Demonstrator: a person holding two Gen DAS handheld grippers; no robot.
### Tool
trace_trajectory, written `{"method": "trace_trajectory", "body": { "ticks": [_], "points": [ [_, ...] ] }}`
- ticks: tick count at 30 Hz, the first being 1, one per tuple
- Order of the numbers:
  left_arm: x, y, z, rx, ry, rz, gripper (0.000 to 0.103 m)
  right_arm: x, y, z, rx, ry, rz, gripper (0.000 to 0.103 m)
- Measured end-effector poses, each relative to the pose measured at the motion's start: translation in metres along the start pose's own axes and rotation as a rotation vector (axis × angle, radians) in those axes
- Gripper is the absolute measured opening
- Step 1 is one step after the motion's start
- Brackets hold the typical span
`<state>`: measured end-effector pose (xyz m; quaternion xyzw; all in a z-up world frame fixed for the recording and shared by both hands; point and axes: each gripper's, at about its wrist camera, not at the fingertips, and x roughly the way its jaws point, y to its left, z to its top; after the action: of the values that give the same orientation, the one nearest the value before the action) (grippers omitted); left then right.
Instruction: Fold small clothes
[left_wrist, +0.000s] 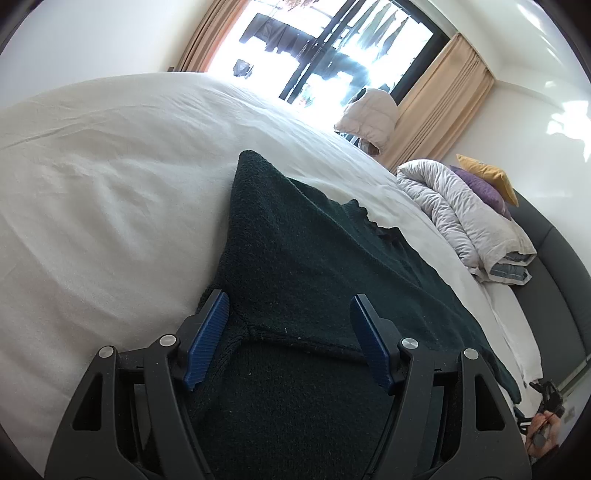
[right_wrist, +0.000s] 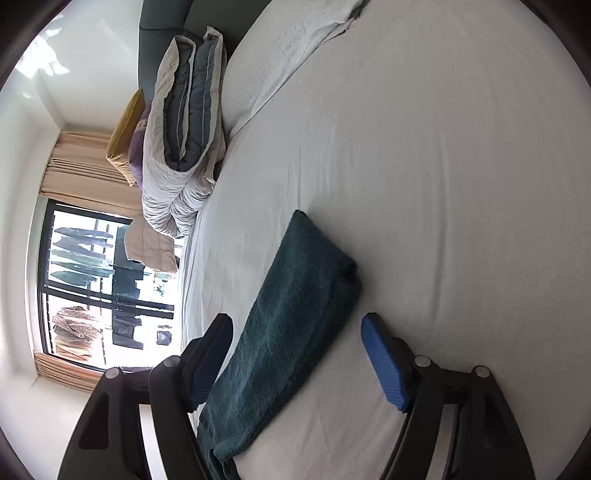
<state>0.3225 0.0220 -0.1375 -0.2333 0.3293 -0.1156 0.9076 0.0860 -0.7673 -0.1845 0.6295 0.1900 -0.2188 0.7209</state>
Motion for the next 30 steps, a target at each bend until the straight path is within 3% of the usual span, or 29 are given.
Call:
{"method": "trace_trajectory", "body": {
  "ticks": [3, 5, 9, 10, 15, 18, 23, 26, 30],
  "points": [
    [0.001, -0.001, 0.0, 0.003, 0.0, 0.004, 0.067, 0.015, 0.006, 0.006, -0.004, 0.017, 0.019, 0.076],
    [0.002, -0.001, 0.0, 0.004, 0.0, 0.004, 0.067, 0.021, 0.004, 0.014, 0.028, 0.01, 0.027, 0.067],
    [0.001, -0.001, 0.0, 0.004, 0.0, 0.004, 0.067, 0.019, 0.004, 0.02, 0.032, -0.008, 0.015, 0.024],
    [0.001, -0.001, 0.0, 0.004, 0.0, 0.004, 0.067, 0.015, 0.012, 0.016, -0.004, -0.023, 0.003, 0.02],
    [0.002, 0.0, 0.0, -0.002, -0.002, -0.004, 0.067, 0.005, 0.078, -0.025, -0.227, -0.035, 0.01, 0.019],
    [0.001, 0.002, 0.0, -0.007, -0.005, -0.012, 0.067, 0.008, 0.142, -0.071, -0.424, -0.018, 0.033, 0.019],
    [-0.001, 0.007, 0.0, -0.022, -0.012, -0.032, 0.067, 0.02, 0.246, -0.192, -0.786, 0.051, 0.103, 0.019],
    [-0.003, 0.01, 0.0, -0.037, -0.018, -0.05, 0.067, 0.033, 0.289, -0.282, -0.981, 0.123, 0.133, 0.019],
    [-0.006, 0.015, -0.001, -0.063, -0.027, -0.081, 0.067, 0.055, 0.315, -0.392, -1.179, 0.211, 0.155, 0.019]
  ]
}}
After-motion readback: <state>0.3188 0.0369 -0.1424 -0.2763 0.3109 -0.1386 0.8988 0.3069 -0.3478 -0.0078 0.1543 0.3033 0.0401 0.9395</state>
